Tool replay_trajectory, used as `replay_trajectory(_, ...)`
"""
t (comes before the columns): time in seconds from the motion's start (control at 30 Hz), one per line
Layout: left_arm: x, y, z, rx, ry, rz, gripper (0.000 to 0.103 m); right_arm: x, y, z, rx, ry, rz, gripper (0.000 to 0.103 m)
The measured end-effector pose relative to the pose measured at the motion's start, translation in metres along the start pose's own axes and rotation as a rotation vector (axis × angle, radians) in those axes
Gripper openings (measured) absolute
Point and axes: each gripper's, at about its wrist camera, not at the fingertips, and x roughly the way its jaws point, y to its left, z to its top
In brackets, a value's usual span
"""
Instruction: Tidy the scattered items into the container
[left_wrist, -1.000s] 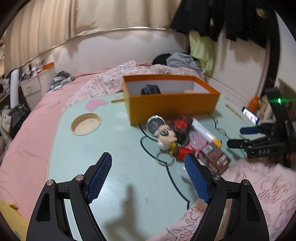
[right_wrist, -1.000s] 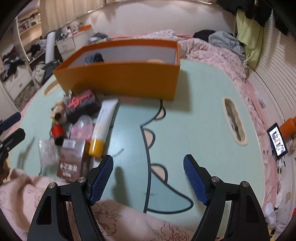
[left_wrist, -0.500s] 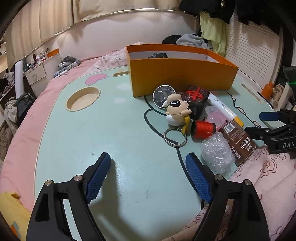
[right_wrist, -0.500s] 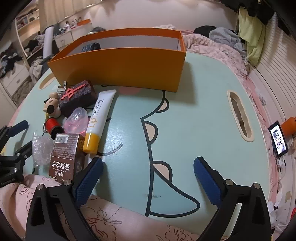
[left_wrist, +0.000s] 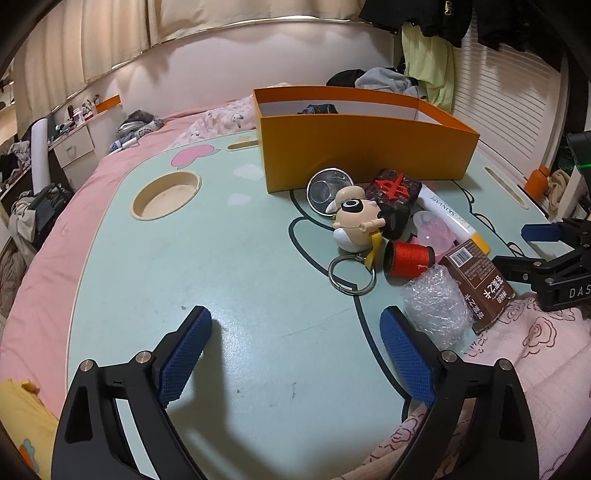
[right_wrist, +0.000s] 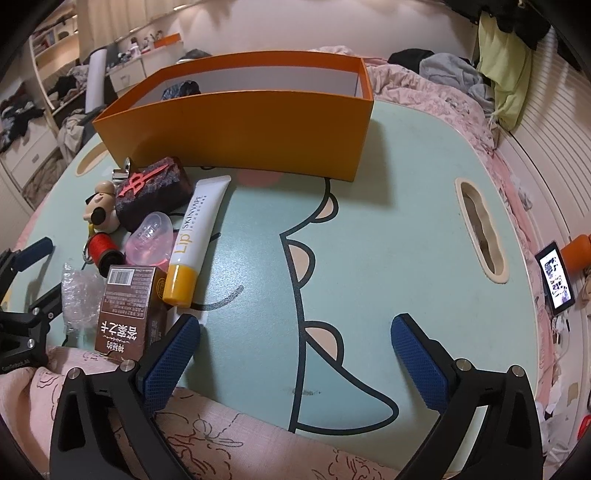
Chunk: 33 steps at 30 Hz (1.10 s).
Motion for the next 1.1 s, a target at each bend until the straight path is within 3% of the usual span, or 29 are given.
replay_trajectory(0.07,0.0001,-0.0001,-0.0002,-0.001,0.001,0.001,0.094,0.0001,0.0006,0.0005,0.000,0.000,-0.001,0.103)
replay_trajectory(0.13,0.0020,0.0000,0.0000,-0.004,0.016,0.005,0.103,0.0007,0.0004,0.0006,-0.002,0.003,-0.001,0.103)
replay_trajectory(1.1,0.0034,0.0004,-0.0009,-0.008,0.018,0.001,0.103,0.0002,0.0033,0.0016,-0.006,0.010,-0.003,0.103)
